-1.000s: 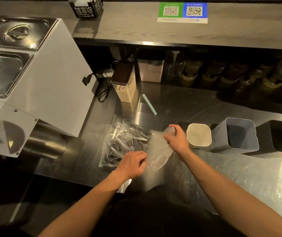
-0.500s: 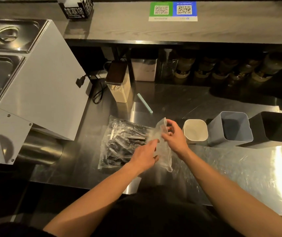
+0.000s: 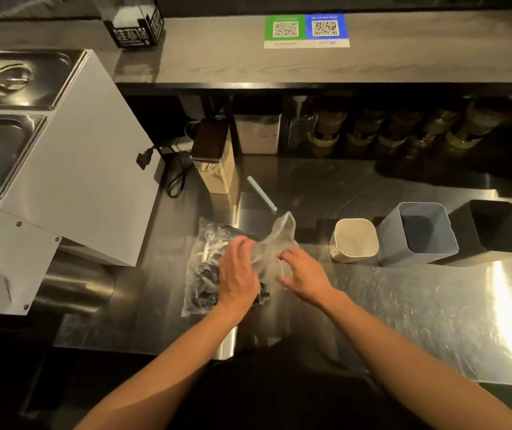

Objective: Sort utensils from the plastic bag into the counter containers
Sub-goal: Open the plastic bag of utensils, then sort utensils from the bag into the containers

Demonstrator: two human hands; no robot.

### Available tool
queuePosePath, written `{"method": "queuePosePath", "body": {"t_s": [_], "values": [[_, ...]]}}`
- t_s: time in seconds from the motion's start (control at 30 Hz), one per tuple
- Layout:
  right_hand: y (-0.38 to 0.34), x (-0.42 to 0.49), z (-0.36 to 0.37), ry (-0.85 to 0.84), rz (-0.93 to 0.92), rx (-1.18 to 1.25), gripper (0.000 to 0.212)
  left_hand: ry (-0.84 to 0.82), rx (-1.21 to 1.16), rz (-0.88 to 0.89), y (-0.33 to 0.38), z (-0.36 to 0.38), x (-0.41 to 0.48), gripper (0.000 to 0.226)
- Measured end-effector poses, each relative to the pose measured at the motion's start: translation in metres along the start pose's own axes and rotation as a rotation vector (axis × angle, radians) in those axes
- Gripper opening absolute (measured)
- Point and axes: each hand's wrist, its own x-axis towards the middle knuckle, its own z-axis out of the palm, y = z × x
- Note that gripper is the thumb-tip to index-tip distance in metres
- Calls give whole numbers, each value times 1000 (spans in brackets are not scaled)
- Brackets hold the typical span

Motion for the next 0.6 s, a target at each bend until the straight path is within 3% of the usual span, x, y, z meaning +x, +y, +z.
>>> {"method": "queuePosePath", "body": {"t_s": [0.07, 0.1, 0.17, 0.23, 0.27, 0.33, 0.43, 0.53, 0.6], "values": [[-6, 6, -7, -171, 33, -88, 54, -90, -22, 377, 6, -2, 3, 48], [-8, 8, -10, -247, 52, -150, 54, -187, -29, 473, 7, 0, 4, 53], [-7, 11, -13, -396, 73, -263, 54, -376, 27, 481, 4, 1, 7, 54], [-2, 11, -15, -467, 107, -301, 60, -470, 162, 394, -3, 1, 10, 39], [1, 11, -16, -467, 121, -310, 61, -500, 225, 343, -5, -1, 11, 35], [7, 12, -21, -445, 145, -363, 59, -489, 324, 203, -8, -5, 13, 47], [7, 16, -26, -398, 123, -454, 56, -359, 490, 78, -16, -6, 12, 48], [4, 23, -25, -226, 59, -454, 48, -274, 497, 202, -17, 1, 9, 18], [-1, 31, -23, -102, 4, -387, 42, -297, 356, 437, -19, 8, 8, 27]]}}
